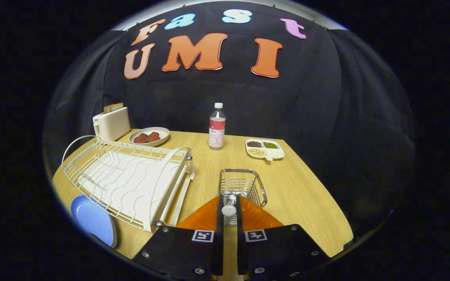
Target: Take the plate from the dish rack, then take the spoon from the basket and place it into the plate.
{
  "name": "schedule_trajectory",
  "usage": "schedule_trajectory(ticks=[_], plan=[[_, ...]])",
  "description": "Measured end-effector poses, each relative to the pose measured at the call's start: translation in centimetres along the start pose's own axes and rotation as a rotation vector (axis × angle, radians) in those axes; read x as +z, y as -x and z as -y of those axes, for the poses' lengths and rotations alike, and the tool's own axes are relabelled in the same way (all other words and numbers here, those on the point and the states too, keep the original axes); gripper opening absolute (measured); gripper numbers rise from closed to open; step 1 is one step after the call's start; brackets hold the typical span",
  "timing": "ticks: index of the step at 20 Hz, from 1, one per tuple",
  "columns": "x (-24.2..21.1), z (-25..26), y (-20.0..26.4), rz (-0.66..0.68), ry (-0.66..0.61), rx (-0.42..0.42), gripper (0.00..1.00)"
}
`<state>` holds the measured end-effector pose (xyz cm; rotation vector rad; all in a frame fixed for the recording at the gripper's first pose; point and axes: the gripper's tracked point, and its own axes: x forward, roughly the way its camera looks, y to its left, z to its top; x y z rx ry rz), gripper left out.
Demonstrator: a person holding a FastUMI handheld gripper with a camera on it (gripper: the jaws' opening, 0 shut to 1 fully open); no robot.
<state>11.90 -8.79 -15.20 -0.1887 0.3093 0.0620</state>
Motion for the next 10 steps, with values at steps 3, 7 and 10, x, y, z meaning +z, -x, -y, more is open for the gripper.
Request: schedule_trajectory(ticks=[3, 7, 10], plan=[[0.3, 0.2, 0.3, 0.008, -0.015, -0.008, 0.07], [2.3, 1.0, 1.5, 0.049, -0.01, -0.034, 0.05], [4.1, 1.8, 4.3, 0.071, -0.042, -0.061, 0.05]])
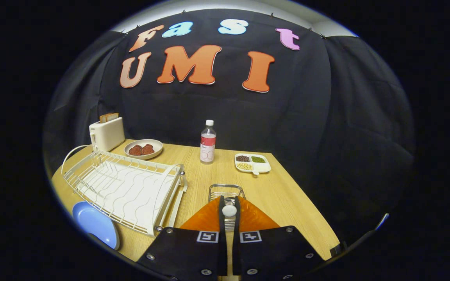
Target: Take the plate from the dish rack, then take the spoon from the basket and place it into the plate.
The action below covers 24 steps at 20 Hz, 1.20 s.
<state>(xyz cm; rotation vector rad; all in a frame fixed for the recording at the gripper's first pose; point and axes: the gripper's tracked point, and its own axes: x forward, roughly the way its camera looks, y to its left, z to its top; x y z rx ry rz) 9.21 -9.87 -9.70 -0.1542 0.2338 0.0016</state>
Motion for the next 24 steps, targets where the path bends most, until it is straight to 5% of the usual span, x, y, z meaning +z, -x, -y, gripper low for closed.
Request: schedule_trajectory(ticks=[9, 24], plan=[[4.2, -4.8, 10.4, 0.06, -0.071, 0.021, 0.05], [2.5, -24.3, 19.6, 0.079, -0.02, 0.356, 0.05]])
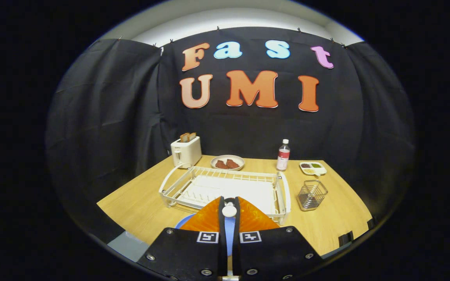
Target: Take the plate from the dish rack, then take the spoon from the basket and place it into the plate.
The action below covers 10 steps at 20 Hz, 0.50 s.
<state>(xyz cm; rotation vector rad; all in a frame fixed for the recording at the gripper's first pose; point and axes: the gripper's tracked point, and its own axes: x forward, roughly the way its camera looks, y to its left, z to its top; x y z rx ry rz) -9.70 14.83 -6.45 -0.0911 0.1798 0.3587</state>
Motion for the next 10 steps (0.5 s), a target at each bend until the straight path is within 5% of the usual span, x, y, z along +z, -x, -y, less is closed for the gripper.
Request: schedule_trajectory(ticks=[10], plan=[[-7.7, -4.7, -4.5, -0.137, 0.034, 0.112, 0.05]])
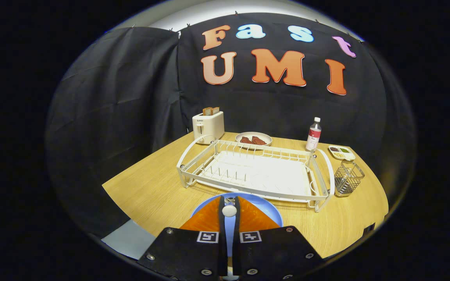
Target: Take the plate from the dish rack, then take the spoon from the basket and place it into the plate.
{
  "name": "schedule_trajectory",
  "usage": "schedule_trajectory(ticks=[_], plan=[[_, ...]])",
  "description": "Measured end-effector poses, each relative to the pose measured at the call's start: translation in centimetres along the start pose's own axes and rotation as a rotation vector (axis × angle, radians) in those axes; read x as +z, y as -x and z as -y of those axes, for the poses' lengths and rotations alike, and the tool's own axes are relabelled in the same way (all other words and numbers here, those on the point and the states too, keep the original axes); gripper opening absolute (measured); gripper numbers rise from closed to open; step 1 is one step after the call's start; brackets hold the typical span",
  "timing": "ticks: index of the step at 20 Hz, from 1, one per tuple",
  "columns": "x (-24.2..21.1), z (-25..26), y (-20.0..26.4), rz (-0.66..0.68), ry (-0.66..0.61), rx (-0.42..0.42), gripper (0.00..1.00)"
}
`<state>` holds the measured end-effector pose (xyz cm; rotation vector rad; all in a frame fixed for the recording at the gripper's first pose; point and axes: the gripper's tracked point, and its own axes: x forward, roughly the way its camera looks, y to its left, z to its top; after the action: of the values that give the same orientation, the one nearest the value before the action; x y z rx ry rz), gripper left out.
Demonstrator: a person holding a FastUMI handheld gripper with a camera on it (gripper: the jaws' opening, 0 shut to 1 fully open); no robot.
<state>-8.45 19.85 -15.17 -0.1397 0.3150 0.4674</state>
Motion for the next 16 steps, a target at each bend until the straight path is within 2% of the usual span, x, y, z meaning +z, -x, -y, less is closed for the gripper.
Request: schedule_trajectory(ticks=[7, 13, 16], plan=[[-1.1, -0.1, -2.1, -0.019, -0.002, 0.017, 0.05], [-2.6, 1.3, -1.7, -0.061, -0.012, -0.008, 0.15], [-3.2, 2.1, -1.8, -0.092, -0.017, -0.023, 0.25]])
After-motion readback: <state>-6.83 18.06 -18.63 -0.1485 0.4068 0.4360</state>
